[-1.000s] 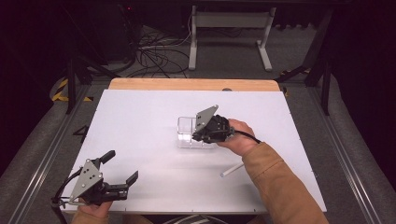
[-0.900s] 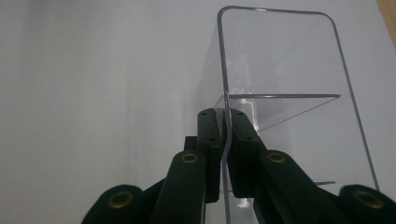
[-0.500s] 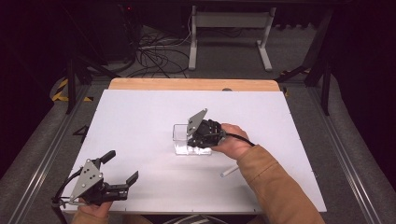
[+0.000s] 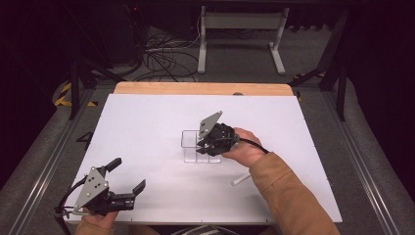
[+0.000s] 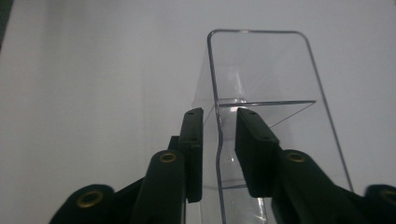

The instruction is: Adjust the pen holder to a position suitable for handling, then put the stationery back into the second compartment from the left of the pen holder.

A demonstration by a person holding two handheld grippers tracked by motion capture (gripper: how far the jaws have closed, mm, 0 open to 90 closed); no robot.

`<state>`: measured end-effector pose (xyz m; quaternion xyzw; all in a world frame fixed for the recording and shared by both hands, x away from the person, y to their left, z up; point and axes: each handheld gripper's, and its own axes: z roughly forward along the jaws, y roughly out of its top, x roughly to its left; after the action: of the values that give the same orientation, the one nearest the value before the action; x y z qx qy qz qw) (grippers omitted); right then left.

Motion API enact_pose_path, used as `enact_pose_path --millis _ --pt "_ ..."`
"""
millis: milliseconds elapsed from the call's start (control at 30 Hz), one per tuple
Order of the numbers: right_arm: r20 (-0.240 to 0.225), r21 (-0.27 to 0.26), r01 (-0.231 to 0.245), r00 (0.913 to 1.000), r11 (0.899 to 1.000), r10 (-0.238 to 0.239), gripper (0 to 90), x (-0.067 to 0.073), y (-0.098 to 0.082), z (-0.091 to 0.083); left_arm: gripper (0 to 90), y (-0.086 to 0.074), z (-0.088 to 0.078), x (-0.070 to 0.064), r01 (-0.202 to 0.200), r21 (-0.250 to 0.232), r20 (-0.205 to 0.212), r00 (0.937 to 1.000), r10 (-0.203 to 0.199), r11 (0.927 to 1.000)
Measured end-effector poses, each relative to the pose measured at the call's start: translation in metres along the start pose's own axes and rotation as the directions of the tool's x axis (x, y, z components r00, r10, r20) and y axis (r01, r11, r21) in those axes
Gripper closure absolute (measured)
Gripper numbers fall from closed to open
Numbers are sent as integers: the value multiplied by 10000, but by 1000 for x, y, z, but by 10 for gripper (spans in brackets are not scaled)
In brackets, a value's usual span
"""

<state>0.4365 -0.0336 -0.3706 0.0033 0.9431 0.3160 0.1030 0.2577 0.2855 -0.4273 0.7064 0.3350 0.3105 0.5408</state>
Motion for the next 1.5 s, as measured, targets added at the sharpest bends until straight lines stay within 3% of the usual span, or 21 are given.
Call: enact_pose_path --millis 100,167,200,233,333,367,400,433,467,733,767,833,933,1000,1033,1100,1133,1200,1333,1433,1500 --pt "66 -783 -463 9989 9959 470 490 1 -2 -17 19 0 1 0 2 34 12 10000 -2 10000" --pt "31 -1179 -745 9971 9902 754 456 4 -4 -24 19 0 1 0 1 71 17 10000 -1 10000" --pt "219 -1912 -902 9951 9774 961 368 9 -8 -36 19 1 2 0 67 75 49 10000 -67 9999" --pt "219 -1912 -902 9951 9774 961 368 9 -8 -36 19 1 2 0 67 75 49 10000 -67 9999" --pt "633 -3180 -1228 9866 9401 1503 238 20 -18 -57 14 3 4 -2 113 92 155 9998 -114 9999" --pt "633 -3180 -1228 9866 9401 1503 238 20 -18 -57 12 3 4 -2 113 92 155 9998 -114 9999" --pt "756 -3445 -1268 9839 9302 1621 212 22 -19 -62 12 3 5 -2 132 71 184 9997 -134 9999" --pt "1028 -3941 -1234 9788 9107 1771 176 25 -22 -69 10 4 5 -2 181 51 217 9996 -182 9998" --pt "1028 -3941 -1234 9788 9107 1771 176 25 -22 -69 10 4 6 -2 228 49 252 9994 -229 9997" --pt "1529 -4809 -1229 9632 8681 2210 112 35 -35 -93 8 9 12 -1 346 199 490 9982 -355 9992" --pt "1664 -5025 -1268 9565 8553 2396 97 40 -42 -100 8 11 13 -2 421 234 533 9976 -433 9988" --pt "1728 -5098 -1270 9538 8509 2458 89 42 -45 -102 8 13 14 -2 439 262 619 9970 -455 9987" --pt "1927 -5357 -1363 9411 8333 2778 58 50 -58 -111 8 16 17 -5 359 407 686 9969 -386 9985" --pt "2287 -5553 -1416 9214 8195 3142 37 62 -73 -118 8 18 19 -7 332 452 752 9965 -365 9984" --pt "2287 -5553 -1416 9214 8195 3142 37 62 -73 -118 8 20 19 -8 315 478 799 9962 -353 9984" --pt "2444 -5696 -1507 9075 8080 3415 33 67 -84 -122 8 22 21 -11 253 518 943 9951 -301 9983" --pt "2378 -5867 -1737 8967 7910 3733 32 71 -95 -124 8 23 22 -12 236 539 977 9948 -288 9983" --pt "2503 -5919 -1836 8837 7848 3955 30 77 -105 -126 8 27 25 -15 149 560 1118 9935 -211 9983" --pt "2625 -5947 -1923 8713 7806 4146 28 85 -121 -127 8 36 33 -21 -104 604 1385 9904 19 9981" --pt "2674 -6299 -1959 8539 7516 4466 28 96 -140 -124 9 43 41 -27 -238 657 1653 9862 126 9976" --pt "2797 -6237 -1979 8468 7562 4524 28 98 -143 -121 9 47 47 -31 -315 695 1910 9814 176 9971"
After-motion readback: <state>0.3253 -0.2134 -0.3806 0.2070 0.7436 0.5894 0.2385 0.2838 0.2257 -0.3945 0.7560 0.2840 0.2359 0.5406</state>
